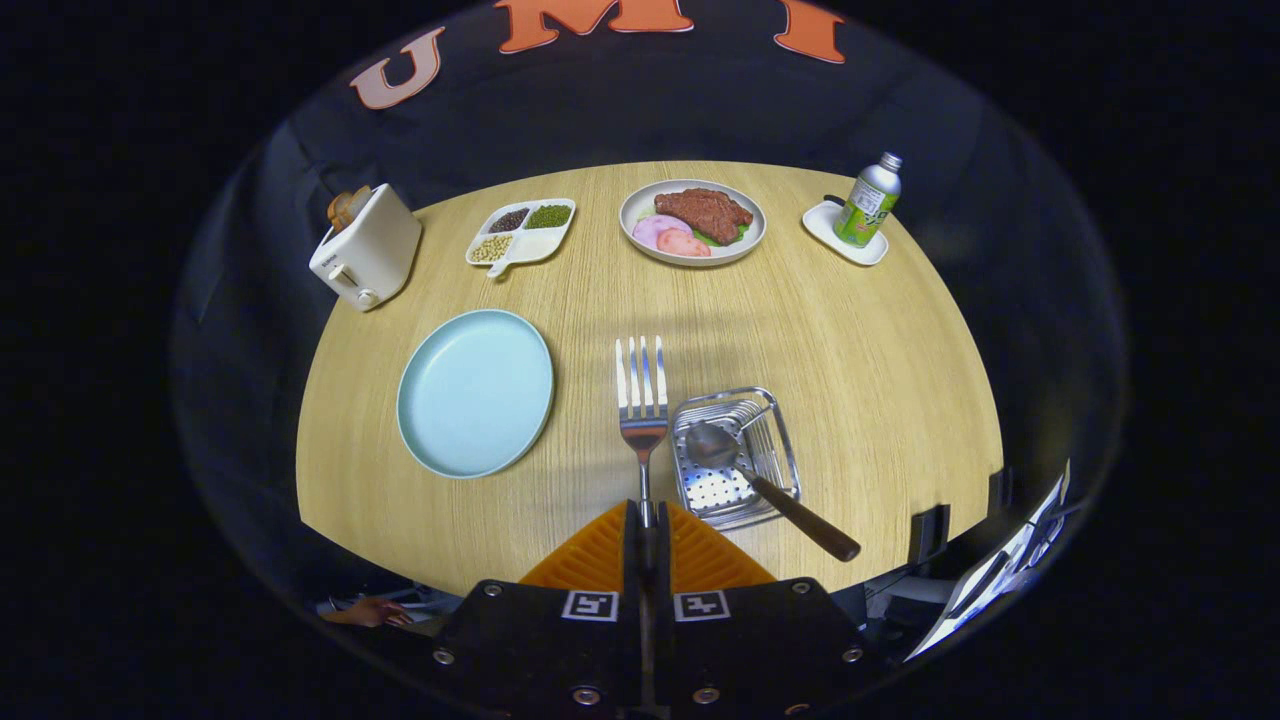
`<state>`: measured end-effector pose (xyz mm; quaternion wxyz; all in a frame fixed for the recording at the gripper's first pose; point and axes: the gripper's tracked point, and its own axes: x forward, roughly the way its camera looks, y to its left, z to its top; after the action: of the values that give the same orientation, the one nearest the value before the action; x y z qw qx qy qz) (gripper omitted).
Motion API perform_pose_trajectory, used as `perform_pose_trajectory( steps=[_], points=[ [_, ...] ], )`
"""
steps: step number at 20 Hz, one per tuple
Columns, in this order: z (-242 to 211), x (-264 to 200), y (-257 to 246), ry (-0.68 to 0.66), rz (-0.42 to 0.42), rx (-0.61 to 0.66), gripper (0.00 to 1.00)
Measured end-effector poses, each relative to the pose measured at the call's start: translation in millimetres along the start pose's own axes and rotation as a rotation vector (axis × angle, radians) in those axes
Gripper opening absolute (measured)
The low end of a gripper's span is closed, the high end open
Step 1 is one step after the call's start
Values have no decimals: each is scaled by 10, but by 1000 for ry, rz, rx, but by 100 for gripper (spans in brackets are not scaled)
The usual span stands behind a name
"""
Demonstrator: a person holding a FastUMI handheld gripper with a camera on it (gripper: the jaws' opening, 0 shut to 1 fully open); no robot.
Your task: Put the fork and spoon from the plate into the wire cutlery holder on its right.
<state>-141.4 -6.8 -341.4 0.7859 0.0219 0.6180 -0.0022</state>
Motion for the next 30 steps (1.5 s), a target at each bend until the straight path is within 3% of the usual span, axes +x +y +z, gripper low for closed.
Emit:
perform_pose_trajectory(
  steps=[9,20,26,30],
  points=[
    [-128,48,-340,65,-52,-7,6],
    [-135,172,-382,94,-21,-2,9],
    [115,68,-342,10,45,-1,12],
    [535,-147,-279,-184,108,16,25]
  ],
)
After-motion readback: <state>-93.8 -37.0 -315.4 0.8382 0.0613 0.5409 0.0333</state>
